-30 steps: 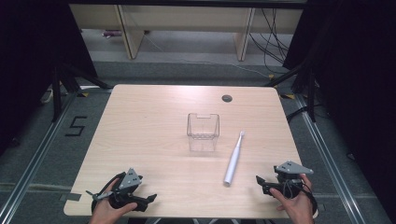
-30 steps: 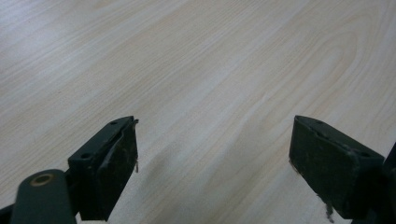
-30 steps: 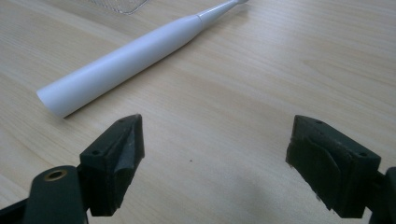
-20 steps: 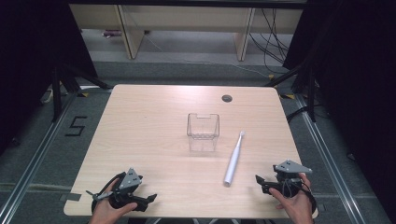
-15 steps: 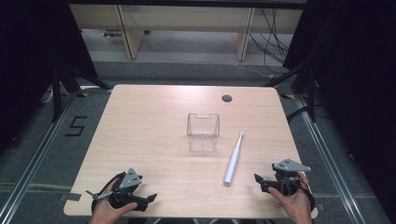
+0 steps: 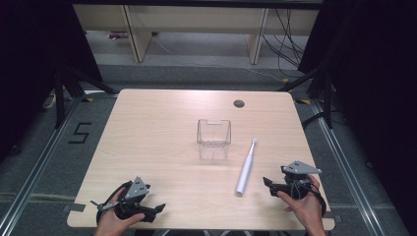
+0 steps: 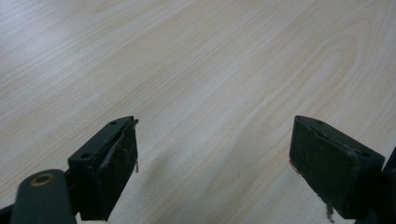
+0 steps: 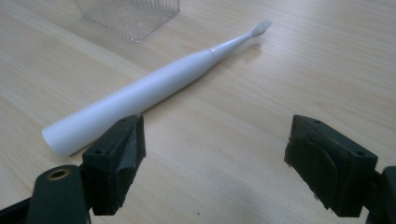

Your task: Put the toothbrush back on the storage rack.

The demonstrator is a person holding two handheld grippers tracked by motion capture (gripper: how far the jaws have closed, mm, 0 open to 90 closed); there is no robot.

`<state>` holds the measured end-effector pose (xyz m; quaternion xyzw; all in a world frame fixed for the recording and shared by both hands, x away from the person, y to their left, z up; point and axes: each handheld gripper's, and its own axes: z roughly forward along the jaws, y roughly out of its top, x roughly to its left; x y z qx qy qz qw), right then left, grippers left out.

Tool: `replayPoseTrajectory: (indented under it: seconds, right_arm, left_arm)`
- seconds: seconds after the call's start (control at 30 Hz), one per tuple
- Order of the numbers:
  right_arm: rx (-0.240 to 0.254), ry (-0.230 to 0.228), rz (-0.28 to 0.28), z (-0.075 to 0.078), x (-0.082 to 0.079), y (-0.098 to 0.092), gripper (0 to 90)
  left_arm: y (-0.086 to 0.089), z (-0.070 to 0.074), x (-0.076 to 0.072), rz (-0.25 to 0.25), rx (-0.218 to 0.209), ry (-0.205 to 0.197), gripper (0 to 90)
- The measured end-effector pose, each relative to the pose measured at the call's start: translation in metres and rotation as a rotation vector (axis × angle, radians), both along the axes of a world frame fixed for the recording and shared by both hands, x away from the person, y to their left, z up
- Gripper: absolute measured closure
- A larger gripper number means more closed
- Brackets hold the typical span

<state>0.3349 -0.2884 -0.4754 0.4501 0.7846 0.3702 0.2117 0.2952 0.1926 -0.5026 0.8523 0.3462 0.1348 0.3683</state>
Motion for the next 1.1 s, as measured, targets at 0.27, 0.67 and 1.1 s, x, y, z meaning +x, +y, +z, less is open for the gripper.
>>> replayPoseTrajectory:
  seconds: [0.27,0.67,1.1]
  right_arm:
    - [0.026,0.009,0.040,0.006,0.012,0.018,27.5]
    - [0.019,0.028,0.151,0.009,0.022,0.049,43.6]
    - [0.008,0.026,0.247,0.003,0.032,0.074,56.5]
  left_arm:
    - [0.001,0.001,0.000,-0.009,0.009,0.000,14.7]
    - [0.000,0.000,0.000,-0.004,-0.001,0.000,14.7]
    - [0.000,0.000,0.000,-0.008,-0.009,-0.004,14.7]
